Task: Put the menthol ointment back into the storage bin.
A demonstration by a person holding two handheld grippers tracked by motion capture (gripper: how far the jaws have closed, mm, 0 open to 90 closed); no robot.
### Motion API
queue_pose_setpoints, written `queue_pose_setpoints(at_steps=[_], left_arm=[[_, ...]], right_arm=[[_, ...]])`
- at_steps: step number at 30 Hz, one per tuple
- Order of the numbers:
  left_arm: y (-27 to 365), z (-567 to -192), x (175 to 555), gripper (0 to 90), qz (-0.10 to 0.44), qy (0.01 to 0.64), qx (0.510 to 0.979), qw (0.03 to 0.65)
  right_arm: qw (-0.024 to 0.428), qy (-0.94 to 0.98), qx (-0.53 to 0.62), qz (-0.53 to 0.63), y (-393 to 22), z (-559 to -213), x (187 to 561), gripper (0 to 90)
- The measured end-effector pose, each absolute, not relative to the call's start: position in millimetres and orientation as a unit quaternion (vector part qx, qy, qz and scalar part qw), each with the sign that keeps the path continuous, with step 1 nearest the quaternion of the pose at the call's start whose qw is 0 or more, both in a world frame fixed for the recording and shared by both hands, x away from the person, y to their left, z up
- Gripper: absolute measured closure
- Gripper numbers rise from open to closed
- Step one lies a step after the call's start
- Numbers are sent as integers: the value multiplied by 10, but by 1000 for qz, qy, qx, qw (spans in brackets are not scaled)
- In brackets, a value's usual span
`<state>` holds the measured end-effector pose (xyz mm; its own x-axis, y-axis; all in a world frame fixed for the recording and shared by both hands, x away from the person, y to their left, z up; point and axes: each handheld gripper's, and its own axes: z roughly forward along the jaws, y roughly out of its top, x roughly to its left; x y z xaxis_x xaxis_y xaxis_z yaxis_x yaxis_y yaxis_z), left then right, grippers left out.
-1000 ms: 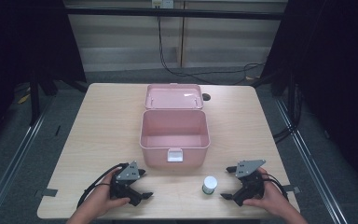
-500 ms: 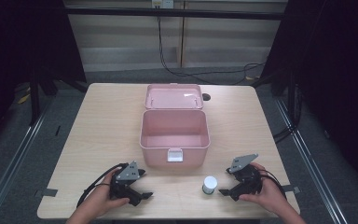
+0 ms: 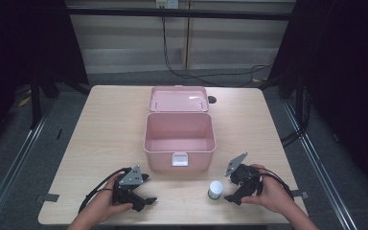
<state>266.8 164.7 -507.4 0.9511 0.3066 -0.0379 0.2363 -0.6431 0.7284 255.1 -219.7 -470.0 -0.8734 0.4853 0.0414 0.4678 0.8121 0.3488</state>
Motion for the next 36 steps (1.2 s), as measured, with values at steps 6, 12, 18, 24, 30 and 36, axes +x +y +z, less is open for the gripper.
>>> queue_pose_setpoints(at_steps=[6, 12, 18, 24, 30, 36], left_arm=[[1650, -5074, 2664, 150, 45, 152, 905, 395], [1651, -5075, 2664, 150, 45, 153, 905, 395], [1652, -5074, 2665, 150, 46, 152, 905, 395], [1652, -5075, 2663, 150, 45, 153, 905, 395], [1652, -5074, 2664, 150, 46, 152, 905, 395], [1652, -5074, 2664, 150, 46, 152, 905, 395]], right_arm=[[11, 961, 232, 150, -2118, -4551, 2588, 232], [2, 965, 222, 139, -2014, -4442, 2620, 250], [4, 968, 213, 129, -1898, -4393, 2649, 261], [-6, 971, 206, 121, -1836, -4390, 2658, 275], [-18, 974, 196, 114, -1766, -4385, 2653, 311], [-23, 976, 185, 116, -1704, -4364, 2663, 359]])
